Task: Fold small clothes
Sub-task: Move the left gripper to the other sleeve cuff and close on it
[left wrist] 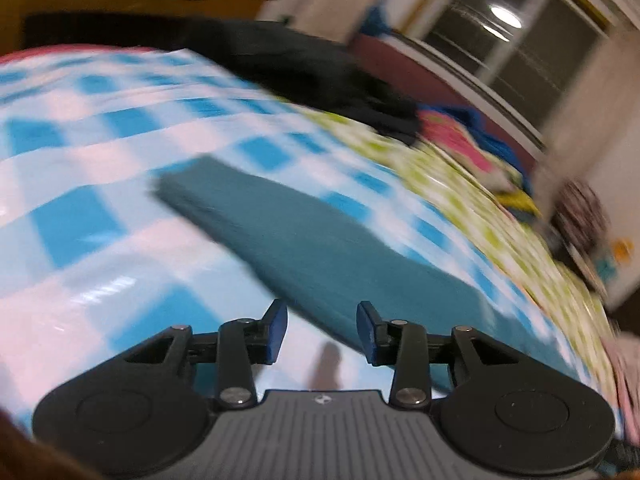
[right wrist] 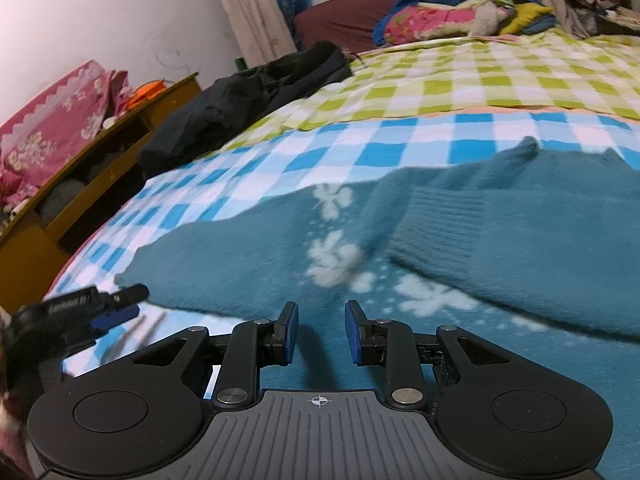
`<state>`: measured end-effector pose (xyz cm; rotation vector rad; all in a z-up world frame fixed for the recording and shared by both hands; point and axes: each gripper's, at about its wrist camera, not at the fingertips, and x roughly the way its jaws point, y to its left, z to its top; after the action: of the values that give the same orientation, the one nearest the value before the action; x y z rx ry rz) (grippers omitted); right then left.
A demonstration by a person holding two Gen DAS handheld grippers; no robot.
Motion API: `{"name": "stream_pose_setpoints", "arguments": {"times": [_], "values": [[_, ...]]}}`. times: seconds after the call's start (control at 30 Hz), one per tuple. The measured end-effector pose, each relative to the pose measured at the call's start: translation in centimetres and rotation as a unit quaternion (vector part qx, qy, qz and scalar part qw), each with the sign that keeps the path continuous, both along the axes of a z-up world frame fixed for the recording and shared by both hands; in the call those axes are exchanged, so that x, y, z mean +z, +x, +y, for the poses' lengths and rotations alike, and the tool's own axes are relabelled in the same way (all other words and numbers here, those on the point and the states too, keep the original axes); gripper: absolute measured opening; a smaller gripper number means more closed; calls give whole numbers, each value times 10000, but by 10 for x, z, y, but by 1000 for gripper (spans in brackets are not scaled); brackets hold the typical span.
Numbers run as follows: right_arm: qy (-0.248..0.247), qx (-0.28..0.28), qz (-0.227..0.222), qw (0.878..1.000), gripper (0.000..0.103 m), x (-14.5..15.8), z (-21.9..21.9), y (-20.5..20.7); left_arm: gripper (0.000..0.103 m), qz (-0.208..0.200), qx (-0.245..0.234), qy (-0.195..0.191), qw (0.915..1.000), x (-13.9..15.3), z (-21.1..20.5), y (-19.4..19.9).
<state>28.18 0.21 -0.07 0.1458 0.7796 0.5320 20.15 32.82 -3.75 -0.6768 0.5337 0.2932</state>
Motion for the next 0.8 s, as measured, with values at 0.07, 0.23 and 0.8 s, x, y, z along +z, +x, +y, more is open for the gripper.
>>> {"name": "stream_pose_setpoints", "arguments": {"times": [0.07,0.23,0.8], "values": [[-20,50,-21,10000,27,1,6,-1,47,6,279,-335,9990,-8,19,1],[-19,125,-6,9999,27,0,18,1,58,-251,539,-840,9947,-15,41,15],[63,9,-83,9999,27,0,10,4,22,-730,293,-458,9958,4,13,74]]}}
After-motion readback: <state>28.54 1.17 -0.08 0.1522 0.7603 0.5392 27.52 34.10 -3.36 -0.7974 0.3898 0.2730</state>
